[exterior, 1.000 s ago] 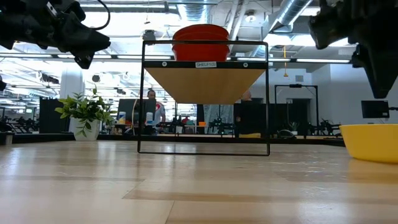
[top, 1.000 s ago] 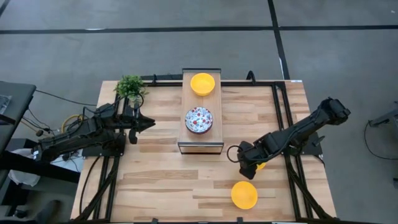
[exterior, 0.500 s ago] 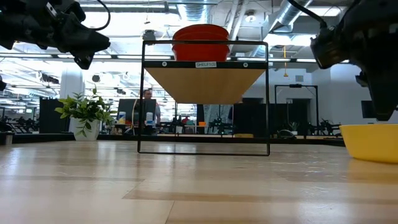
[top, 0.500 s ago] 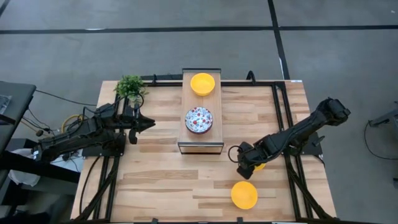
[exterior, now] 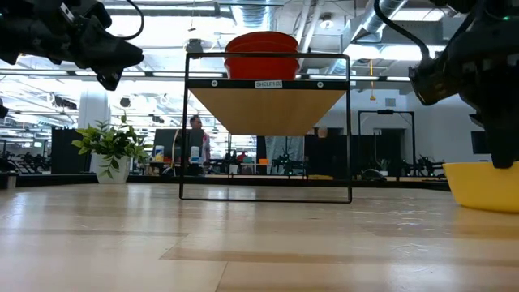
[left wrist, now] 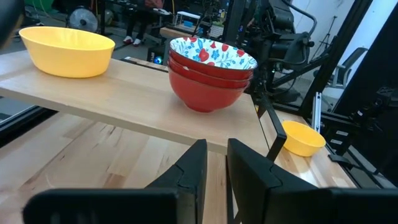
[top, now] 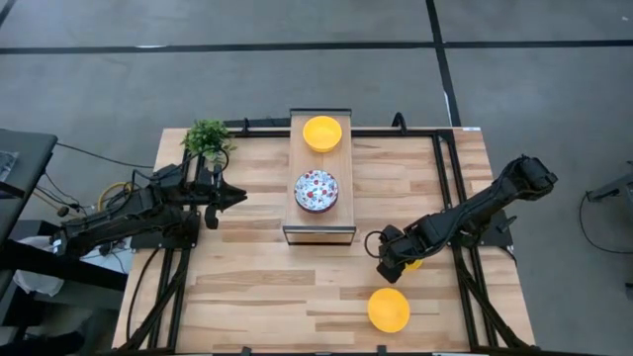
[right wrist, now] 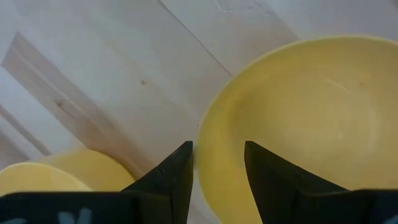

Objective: Pick & Place Mini bowls
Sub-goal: Stack the top yellow bowl on the yellow bowl on the shelf

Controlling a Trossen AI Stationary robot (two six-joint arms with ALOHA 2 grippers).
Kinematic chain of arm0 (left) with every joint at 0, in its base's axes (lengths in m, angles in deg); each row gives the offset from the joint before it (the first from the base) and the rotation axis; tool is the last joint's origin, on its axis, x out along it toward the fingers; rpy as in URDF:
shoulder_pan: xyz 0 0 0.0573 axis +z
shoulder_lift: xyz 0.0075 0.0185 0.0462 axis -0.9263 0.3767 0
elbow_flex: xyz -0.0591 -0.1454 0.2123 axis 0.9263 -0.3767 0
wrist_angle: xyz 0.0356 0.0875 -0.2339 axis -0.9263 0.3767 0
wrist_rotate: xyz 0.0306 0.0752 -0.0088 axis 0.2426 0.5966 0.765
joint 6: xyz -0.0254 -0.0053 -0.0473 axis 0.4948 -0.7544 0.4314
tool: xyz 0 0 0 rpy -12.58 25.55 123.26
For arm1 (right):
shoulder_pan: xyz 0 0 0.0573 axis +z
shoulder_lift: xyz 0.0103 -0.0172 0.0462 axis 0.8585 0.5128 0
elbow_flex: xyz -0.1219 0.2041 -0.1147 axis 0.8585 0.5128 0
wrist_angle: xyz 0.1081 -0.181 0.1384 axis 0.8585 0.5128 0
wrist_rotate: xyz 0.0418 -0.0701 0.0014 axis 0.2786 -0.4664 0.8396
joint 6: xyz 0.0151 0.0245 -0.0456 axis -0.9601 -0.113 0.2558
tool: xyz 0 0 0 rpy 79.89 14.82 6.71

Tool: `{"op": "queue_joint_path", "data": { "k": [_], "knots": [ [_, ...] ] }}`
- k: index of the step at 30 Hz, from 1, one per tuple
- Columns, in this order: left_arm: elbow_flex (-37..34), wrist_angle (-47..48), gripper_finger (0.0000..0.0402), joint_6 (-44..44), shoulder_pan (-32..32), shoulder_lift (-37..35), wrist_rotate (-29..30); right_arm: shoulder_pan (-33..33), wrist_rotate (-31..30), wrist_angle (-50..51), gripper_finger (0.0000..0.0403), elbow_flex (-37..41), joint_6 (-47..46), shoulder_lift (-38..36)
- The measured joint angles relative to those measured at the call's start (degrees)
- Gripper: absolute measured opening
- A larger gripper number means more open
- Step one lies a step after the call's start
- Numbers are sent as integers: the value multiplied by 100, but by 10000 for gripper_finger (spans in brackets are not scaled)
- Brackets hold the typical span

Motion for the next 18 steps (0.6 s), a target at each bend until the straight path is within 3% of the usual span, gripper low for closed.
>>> {"op": "queue_joint_path", "data": {
  "k": [9,18],
  "knots": [
    [2,0,63,0,0,0,4,0,-4,-68,130,68,-66,0],
    [2,0,63,0,1,0,6,0,-4,-66,93,68,-66,0]
  ]
}}
